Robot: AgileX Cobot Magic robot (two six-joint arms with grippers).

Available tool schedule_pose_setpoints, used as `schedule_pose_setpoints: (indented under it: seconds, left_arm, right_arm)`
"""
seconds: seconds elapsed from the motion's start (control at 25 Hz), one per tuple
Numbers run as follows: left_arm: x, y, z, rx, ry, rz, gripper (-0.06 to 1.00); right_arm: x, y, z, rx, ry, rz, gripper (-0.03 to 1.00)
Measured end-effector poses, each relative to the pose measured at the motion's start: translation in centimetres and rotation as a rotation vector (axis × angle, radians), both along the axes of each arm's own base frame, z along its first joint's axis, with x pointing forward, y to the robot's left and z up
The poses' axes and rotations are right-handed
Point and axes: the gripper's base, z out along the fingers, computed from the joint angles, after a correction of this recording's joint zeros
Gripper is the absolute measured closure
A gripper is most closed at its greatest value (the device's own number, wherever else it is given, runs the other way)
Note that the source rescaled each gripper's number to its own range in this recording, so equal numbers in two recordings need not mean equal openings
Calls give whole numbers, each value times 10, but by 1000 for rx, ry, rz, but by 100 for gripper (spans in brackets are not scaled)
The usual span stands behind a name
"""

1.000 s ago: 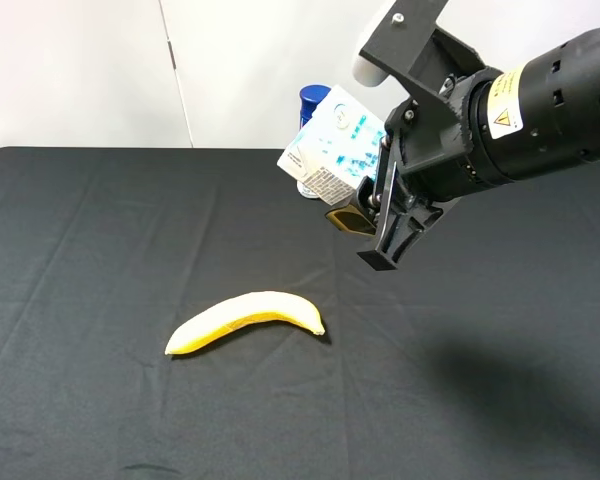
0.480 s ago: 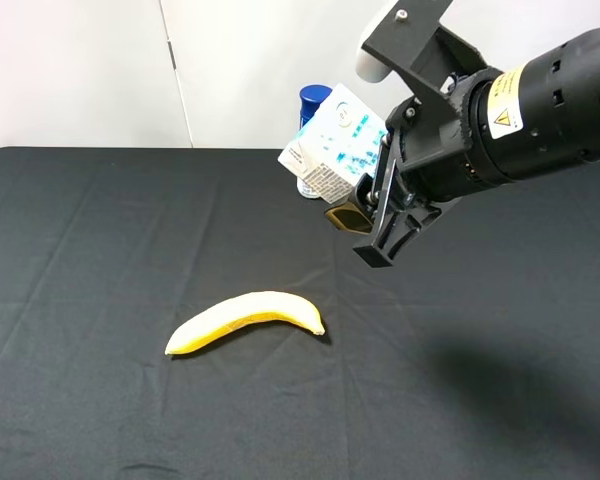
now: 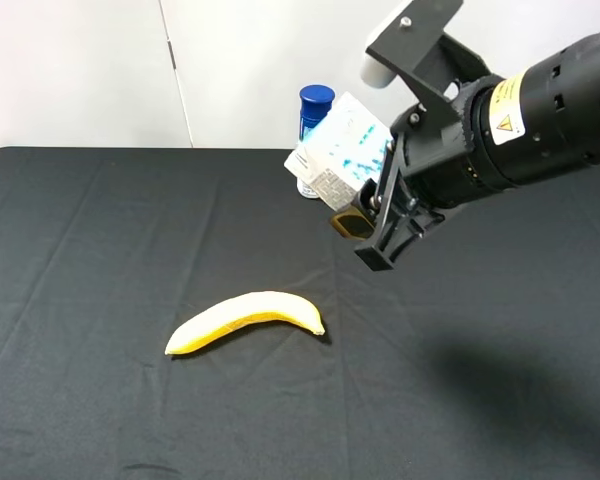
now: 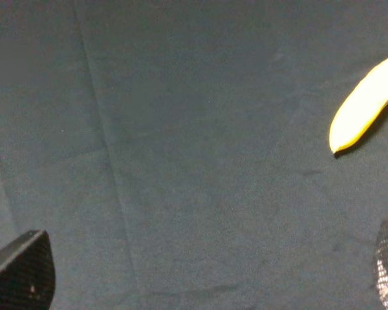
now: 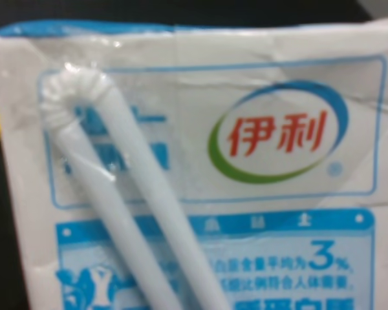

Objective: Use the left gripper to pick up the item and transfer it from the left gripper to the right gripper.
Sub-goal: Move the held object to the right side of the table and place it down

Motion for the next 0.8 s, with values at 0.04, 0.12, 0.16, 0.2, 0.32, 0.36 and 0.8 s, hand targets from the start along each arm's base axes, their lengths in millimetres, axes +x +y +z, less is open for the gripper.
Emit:
schedule_pose_setpoints:
  seconds: [0.04,0.12,0.16,0.2,0.32,0.36,0.8]
  left_arm:
    - [0,0,0,0,0,0,-3]
    - [0,0,0,0,0,0,-3]
    - [0,0,0,0,0,1,-3]
    - [0,0,0,0,0,6,-3]
    - [0,0,0,1,-1,58,-3]
    - [0,0,0,1,-1,82,-3]
    - [0,0,0,2,-1,242,-3]
  right_arm:
    - [-1,-1,-1,-6,15,-9,97]
    - [-2,-3,-3,-22,54,-37,97]
    - [-3,-4,-4,-29,70,-50,97]
    - [-3,-4,-4,-29,70,-50,97]
    - [-2,-12,-8,-36,152,-160,97]
    - [1,-17,-9,-34,174,-208,97]
    - [44,-88,-13,-8,247,-613,97]
